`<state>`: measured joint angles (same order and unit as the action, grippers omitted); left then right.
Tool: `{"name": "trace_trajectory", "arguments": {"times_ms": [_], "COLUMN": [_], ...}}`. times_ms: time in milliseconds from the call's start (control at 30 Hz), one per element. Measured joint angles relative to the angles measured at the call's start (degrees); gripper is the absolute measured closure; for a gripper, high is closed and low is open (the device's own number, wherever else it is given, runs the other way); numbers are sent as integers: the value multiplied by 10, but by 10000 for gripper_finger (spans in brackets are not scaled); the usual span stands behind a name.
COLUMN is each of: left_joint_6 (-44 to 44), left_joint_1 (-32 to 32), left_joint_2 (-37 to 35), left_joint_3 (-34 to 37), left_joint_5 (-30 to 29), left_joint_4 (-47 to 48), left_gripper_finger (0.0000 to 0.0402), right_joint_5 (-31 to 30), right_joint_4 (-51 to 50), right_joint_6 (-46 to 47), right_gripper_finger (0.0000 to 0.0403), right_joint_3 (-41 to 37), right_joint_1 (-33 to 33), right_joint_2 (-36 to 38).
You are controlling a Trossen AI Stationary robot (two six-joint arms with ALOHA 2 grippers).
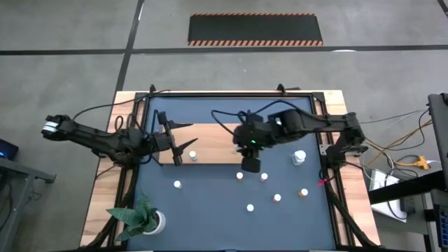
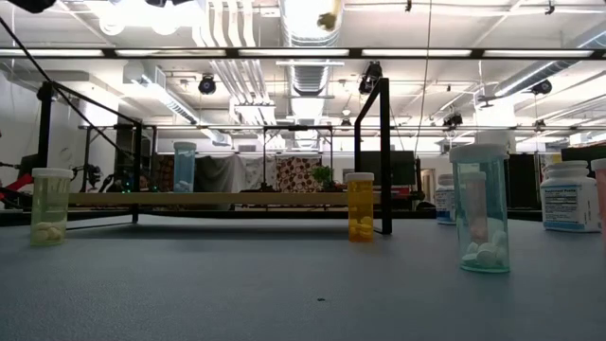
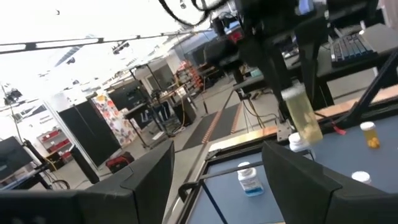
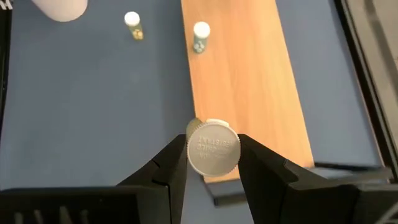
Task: Pick and place medicine bottles onto shelf by color
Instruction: Put the right yellow pill bottle on the shelf
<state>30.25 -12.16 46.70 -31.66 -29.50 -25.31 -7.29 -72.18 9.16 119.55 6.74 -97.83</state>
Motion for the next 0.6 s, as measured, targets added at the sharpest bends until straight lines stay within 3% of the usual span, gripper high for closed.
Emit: {"name": "trace_trajectory", "arguments": {"times_ms": [300, 600], "left_joint_6": [-12, -14], "left_joint_1": [0, 0], "left_joint_2": [-47, -70], "left_joint_3": [29, 40], "left_joint_5": [4, 5], "left_joint_4": [0, 3], "left_gripper_finger": [175, 175], "right_joint_5": [60, 63], "right_joint_4": [1, 9], "right_joint_6": [-48, -76], "right_gripper_finger": [284, 284], "right_joint_3": [61, 65], "right_joint_1": [-57, -86], "right_joint_2": [-85, -140]}}
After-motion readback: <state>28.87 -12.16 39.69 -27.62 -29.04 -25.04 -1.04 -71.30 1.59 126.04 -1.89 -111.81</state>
